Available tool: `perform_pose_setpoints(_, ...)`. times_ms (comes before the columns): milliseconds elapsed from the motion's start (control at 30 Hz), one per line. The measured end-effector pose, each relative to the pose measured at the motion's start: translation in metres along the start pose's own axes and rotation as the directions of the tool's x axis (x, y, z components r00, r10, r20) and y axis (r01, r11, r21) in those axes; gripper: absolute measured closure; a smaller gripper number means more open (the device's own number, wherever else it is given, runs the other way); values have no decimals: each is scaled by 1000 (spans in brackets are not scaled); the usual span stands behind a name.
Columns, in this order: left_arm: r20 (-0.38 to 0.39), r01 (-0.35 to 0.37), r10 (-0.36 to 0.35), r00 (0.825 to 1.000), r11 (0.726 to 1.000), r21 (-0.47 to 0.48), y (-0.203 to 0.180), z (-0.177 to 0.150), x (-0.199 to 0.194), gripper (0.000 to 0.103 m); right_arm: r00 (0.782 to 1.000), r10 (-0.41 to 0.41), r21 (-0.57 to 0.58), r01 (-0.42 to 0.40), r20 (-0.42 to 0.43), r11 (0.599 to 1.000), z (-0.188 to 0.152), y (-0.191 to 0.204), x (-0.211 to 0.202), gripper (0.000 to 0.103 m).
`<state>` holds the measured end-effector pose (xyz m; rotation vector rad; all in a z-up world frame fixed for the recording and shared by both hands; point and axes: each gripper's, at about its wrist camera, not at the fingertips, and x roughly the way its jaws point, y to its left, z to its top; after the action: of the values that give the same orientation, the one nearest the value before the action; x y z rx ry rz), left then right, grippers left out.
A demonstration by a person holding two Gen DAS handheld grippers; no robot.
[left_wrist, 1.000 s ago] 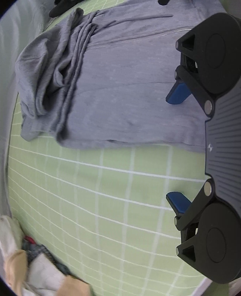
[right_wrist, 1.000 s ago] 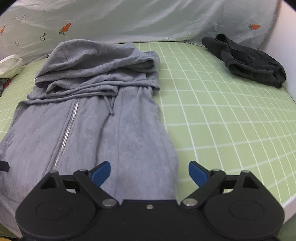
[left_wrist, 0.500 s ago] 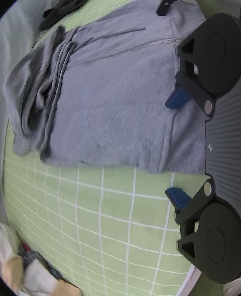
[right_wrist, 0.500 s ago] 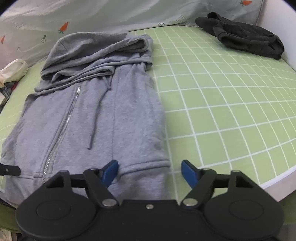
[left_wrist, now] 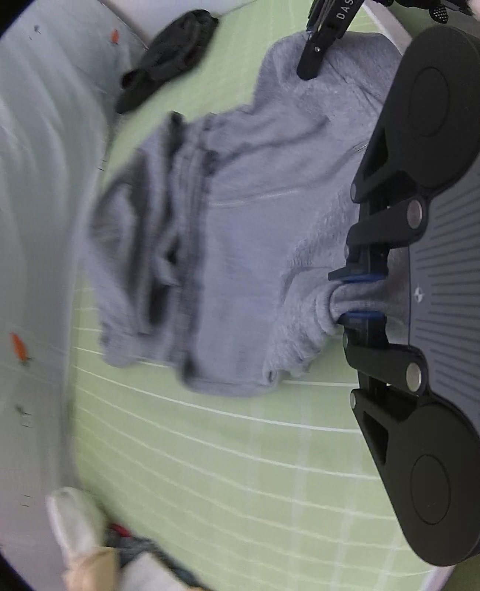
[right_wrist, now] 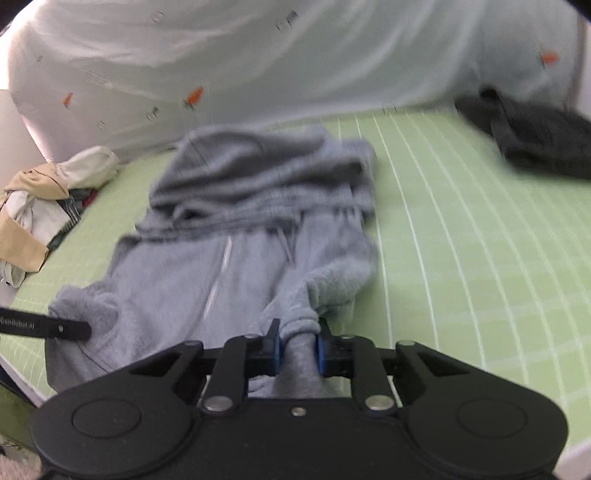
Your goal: Fold clothes
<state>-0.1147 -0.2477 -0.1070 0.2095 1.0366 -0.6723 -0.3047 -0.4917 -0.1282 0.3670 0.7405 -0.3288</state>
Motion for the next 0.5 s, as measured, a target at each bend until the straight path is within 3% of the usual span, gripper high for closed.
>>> perform_pose_setpoints(200, 98, 16, -12, 995, 999, -36, 3, 54, -4, 88, 996, 12, 50, -16, 89, 999, 46, -7, 9, 85)
perform_pose_setpoints(367, 150, 110, -87, 985, 983, -149, 20, 104, -4, 88, 989, 21, 178, -47, 144, 983, 82, -24, 22, 85)
perform_pose_setpoints(500, 185, 129, -95, 978, 975, -180, 27, 140, 11, 88, 984, 20, 258, -66, 174, 964, 111, -38, 40, 85)
